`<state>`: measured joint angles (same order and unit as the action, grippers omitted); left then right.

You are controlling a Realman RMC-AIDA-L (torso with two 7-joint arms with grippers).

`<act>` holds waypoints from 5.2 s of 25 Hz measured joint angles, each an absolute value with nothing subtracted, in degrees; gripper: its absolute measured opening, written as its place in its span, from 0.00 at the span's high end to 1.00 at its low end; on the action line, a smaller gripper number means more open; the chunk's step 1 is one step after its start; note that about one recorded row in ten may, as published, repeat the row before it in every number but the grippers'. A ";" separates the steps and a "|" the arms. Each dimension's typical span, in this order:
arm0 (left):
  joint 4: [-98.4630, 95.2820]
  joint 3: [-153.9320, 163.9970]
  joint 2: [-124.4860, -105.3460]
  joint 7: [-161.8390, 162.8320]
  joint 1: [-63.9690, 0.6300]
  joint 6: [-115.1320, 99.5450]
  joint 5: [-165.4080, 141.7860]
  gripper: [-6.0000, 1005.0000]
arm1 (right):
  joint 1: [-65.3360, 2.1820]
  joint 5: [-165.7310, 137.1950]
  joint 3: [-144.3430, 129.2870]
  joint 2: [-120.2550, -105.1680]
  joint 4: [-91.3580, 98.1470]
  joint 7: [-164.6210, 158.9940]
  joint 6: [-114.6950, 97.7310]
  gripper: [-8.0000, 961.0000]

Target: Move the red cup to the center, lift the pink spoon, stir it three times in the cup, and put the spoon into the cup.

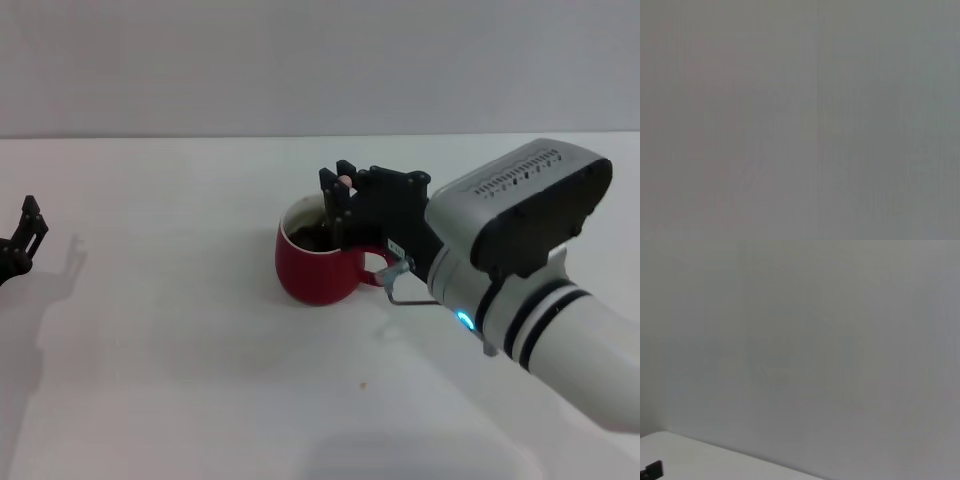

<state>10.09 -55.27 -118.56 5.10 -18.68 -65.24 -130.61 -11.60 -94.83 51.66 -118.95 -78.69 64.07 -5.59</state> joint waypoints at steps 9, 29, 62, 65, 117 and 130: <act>10.19 -55.28 -118.57 5.10 -18.90 -64.96 -130.61 0.16 | -15.05 -93.60 54.58 -118.91 -75.07 64.07 -5.41 0.86; 10.30 -54.86 -118.57 5.10 -18.90 -64.33 -130.87 0.16 | -9.38 -94.02 52.21 -118.91 -79.63 64.53 -2.93 0.86; 11.17 -54.26 -118.74 5.09 -18.98 -64.26 -130.96 0.16 | -12.95 -93.21 53.87 -118.75 -75.86 64.54 -2.31 0.86; 11.26 -54.21 -118.74 5.10 -18.98 -64.25 -130.95 0.16 | -12.67 -93.22 52.93 -118.82 -76.41 64.54 -2.23 0.86; 12.48 -53.26 -118.82 5.09 -18.22 -64.27 -130.96 0.16 | -18.54 -90.70 53.56 -119.02 -71.09 64.36 -0.70 0.81; 12.43 -53.26 -118.73 5.09 -18.11 -64.07 -130.90 0.16 | -16.11 -102.48 50.73 -119.11 -72.25 65.62 -14.64 0.49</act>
<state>12.43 -53.26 -118.73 5.09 -18.11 -64.07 -130.90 -16.11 -102.48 50.73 -119.11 -72.25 65.61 -14.64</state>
